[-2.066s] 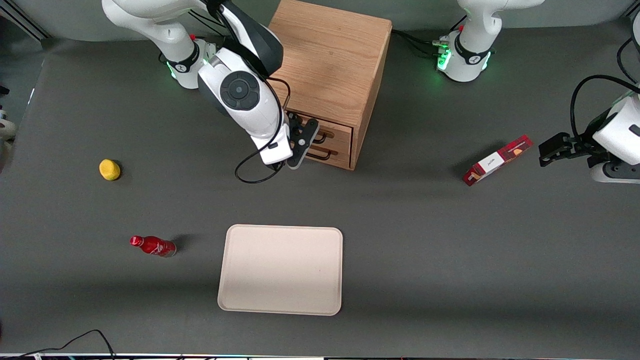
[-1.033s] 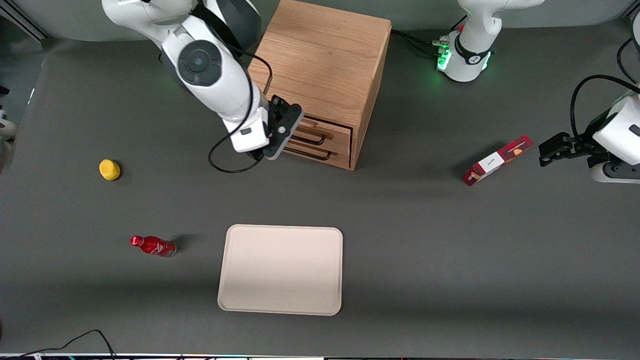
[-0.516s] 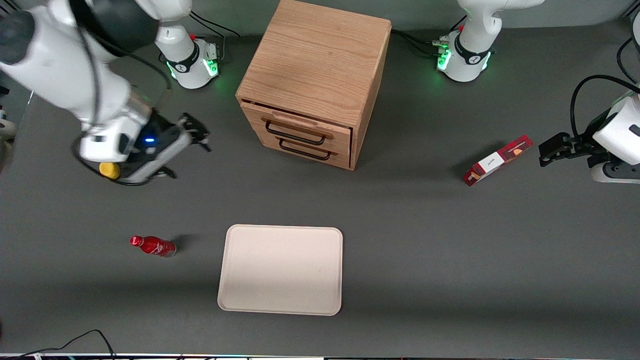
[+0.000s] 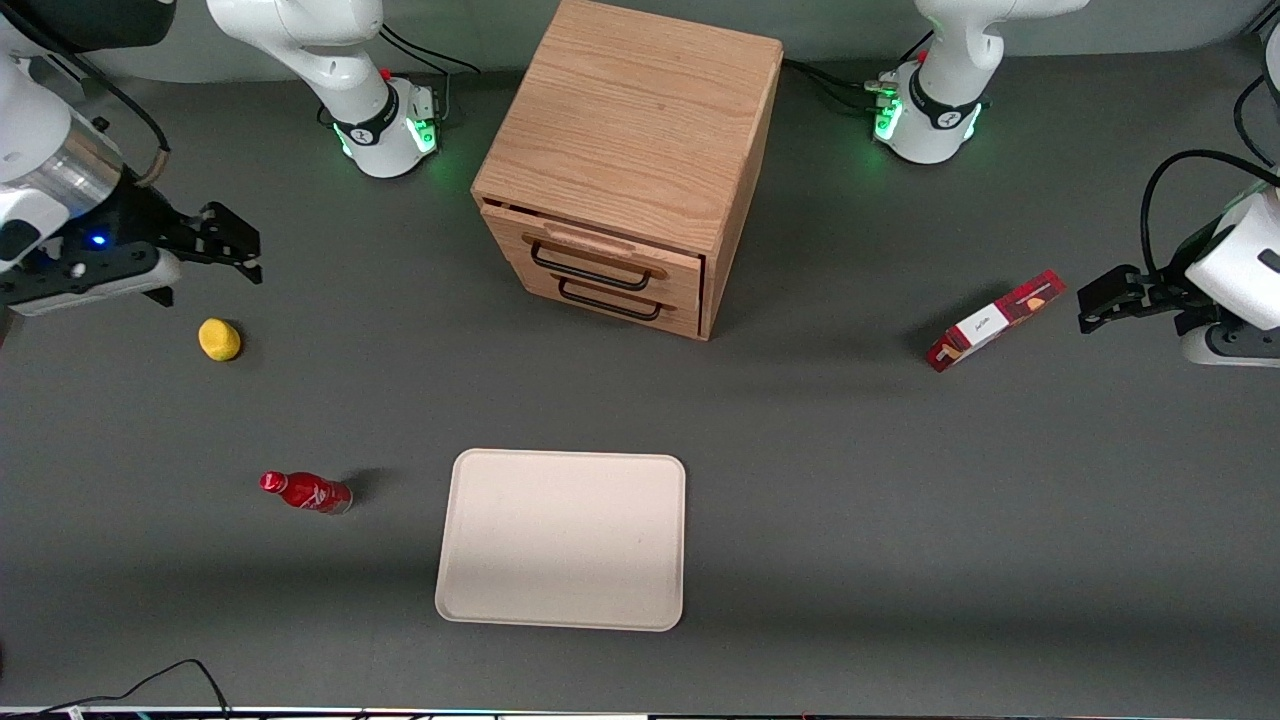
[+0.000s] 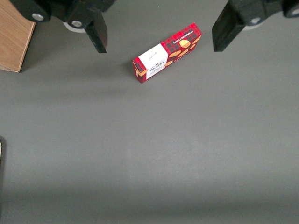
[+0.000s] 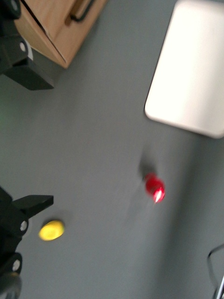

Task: Close top drawer

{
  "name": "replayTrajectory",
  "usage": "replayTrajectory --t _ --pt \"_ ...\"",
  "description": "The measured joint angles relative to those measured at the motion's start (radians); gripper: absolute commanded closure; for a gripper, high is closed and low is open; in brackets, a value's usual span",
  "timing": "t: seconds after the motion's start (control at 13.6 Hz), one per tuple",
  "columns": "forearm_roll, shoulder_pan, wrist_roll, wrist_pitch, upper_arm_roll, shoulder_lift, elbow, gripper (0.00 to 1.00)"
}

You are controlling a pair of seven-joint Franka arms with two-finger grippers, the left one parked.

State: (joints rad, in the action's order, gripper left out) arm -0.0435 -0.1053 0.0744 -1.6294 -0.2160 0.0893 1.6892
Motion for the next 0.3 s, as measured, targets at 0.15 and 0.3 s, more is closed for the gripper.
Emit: replayTrajectory --t 0.15,0.3 --pt "-0.004 -0.055 -0.023 -0.003 0.002 0.01 0.026 0.0" --pt "-0.004 -0.078 -0.025 -0.013 0.006 0.008 0.036 0.0"
